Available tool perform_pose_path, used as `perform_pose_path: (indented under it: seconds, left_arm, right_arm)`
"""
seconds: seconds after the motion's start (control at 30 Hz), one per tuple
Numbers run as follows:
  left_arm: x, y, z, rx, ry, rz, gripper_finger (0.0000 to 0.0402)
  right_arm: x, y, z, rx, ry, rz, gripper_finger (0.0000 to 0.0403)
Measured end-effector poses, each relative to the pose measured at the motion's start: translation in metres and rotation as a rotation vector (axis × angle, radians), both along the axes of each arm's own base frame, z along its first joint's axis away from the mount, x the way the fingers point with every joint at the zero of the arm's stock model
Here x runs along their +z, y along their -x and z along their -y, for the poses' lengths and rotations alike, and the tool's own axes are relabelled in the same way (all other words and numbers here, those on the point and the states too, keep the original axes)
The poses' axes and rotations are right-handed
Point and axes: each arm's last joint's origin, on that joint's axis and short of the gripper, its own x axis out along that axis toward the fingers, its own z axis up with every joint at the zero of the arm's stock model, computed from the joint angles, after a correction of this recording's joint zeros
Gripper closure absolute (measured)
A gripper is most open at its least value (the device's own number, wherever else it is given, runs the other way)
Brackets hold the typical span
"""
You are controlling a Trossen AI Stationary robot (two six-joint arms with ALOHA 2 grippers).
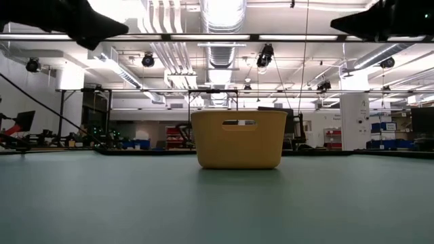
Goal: Pick and place USB-C Cables
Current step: Return to Home Position
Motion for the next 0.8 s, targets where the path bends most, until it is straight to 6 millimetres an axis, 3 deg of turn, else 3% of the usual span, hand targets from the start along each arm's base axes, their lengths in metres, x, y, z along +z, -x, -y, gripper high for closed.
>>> perform_pose_path:
  seconds: [0.33,0.67,0.8]
  left_arm:
    - [-0.023,0.021,-0.003,0.005,0.009,0.08,0.0401]
    - [-0.036,0.045,-0.006,-0.021,-0.011,0.22,0.0402]
    - [-0.044,0.041,-0.005,-0.024,0.003,0.206,0.0401]
  right_arm:
    - [-0.016,0.021,0.006,-0.012,-0.011,0.056,0.0355]
    - [-0.031,0.016,0.003,0.05,0.009,0.001,0.0355]
    - [-0.035,0.014,0.0,0.131,0.008,-0.002,0.0355]
